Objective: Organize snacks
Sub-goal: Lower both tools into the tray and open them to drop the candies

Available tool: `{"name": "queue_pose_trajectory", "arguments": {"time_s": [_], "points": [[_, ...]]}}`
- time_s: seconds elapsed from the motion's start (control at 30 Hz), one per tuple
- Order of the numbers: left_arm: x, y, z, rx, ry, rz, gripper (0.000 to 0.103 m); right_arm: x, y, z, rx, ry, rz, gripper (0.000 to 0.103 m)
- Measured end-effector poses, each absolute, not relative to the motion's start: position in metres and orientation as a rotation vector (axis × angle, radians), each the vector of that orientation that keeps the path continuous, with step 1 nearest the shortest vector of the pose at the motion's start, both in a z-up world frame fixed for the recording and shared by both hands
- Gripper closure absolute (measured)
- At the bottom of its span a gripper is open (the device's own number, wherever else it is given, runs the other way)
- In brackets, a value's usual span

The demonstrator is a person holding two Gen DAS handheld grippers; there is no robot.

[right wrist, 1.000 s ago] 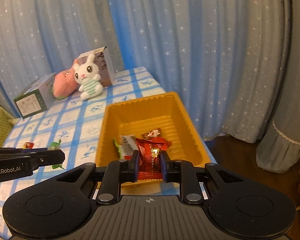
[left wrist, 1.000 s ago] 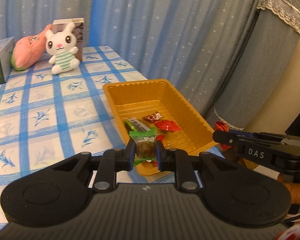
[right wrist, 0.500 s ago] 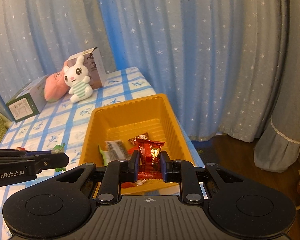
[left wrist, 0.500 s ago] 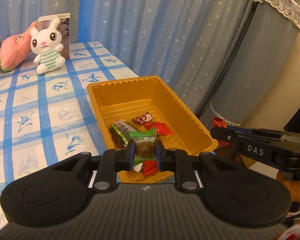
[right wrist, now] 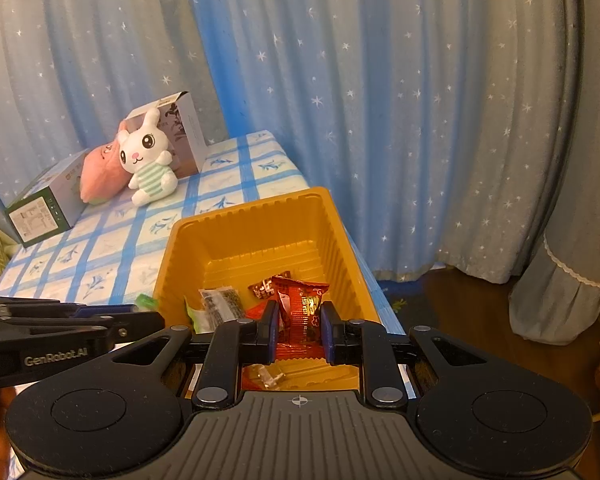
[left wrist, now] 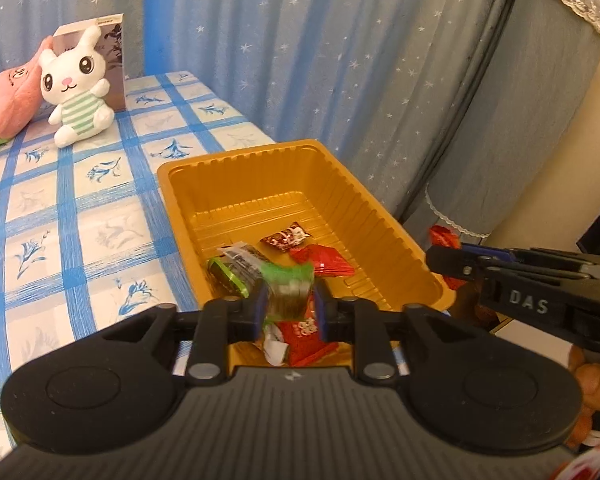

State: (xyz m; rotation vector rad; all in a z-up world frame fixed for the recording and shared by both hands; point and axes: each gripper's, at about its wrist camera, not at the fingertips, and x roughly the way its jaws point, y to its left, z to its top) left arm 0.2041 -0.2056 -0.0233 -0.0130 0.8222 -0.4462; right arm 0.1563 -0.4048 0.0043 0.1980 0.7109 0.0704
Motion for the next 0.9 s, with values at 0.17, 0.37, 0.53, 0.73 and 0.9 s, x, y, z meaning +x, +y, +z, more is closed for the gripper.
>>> {"name": "queue_pose_trajectory", "arguments": {"time_s": [0.17,0.37,0.53,0.73,0.9], "points": [[0.205,-0.188,-0.024,-0.048,0.819,-0.408,0.073,0.158,-0.406,0.003,0.198,0.711,0.07,0.081],[0.199,-0.166,-0.021,-0.08,0.812,-0.358,0.07,0.163,-0.405,0.001,0.201,0.716,0.077,0.081],[0.194,-0.16,-0.019,-0.082,0.805,-0.35,0.068,0.166,-0.401,0.0,0.198,0.717,0.09,0.081],[0.191,-0.158,-0.019,-0.077,0.8,-0.34,0.063,0.172,-0.391,-0.001,0.19,0.743,0.134,0.081],[0.184,-0.151,-0.02,-0.072,0.794,-0.319,0.051,0.174,-0.389,-0.001,0.203,0.734,0.143,0.041]]}}
